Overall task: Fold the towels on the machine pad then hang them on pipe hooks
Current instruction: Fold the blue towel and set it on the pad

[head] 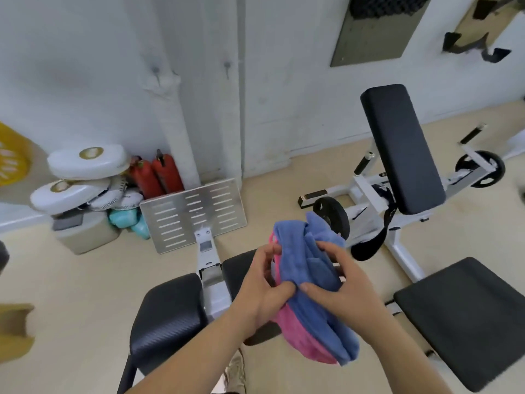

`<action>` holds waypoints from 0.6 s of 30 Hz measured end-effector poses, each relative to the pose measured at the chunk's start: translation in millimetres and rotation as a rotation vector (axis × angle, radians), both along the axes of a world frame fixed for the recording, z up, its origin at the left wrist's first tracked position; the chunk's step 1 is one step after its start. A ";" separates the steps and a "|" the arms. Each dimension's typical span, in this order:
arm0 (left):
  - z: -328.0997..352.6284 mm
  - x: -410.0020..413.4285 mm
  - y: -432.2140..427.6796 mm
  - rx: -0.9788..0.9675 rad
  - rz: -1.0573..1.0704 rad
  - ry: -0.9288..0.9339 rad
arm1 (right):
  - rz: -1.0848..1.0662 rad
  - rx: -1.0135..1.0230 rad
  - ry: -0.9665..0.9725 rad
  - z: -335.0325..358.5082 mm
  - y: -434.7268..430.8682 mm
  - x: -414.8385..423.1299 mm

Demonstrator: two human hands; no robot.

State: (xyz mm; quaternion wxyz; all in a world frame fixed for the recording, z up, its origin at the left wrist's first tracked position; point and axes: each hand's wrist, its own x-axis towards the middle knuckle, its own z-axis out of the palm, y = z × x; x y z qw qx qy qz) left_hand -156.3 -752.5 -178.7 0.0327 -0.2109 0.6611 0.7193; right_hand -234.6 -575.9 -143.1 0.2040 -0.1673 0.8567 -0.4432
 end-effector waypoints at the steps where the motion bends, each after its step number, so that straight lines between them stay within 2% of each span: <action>1: -2.8 -6.4 -7.1 0.016 0.016 0.007 | 0.010 -0.003 0.002 2.5 -7.3 -7.5; 4: -22.5 -15.0 -32.0 0.048 0.086 -0.011 | 0.066 0.032 -0.010 -15.5 -32.1 -25.4; 7: -59.7 -11.6 -53.2 0.036 0.103 -0.161 | 0.129 0.103 -0.108 -63.7 -62.8 -35.6; 11: -101.6 -4.7 -73.9 -0.255 -0.110 -0.349 | 0.259 0.281 -0.312 -139.7 -87.9 -36.9; 13: -111.5 -5.1 -77.1 -0.261 -0.135 -0.400 | 0.272 0.336 -0.331 -165.9 -92.6 -41.3; 14: -117.7 -5.4 -77.9 -0.260 -0.120 -0.414 | 0.280 0.340 -0.335 -169.7 -96.0 -45.4; 18: -138.0 -9.3 -74.9 -0.464 0.052 -0.458 | 0.302 0.344 -0.326 -171.4 -99.1 -58.3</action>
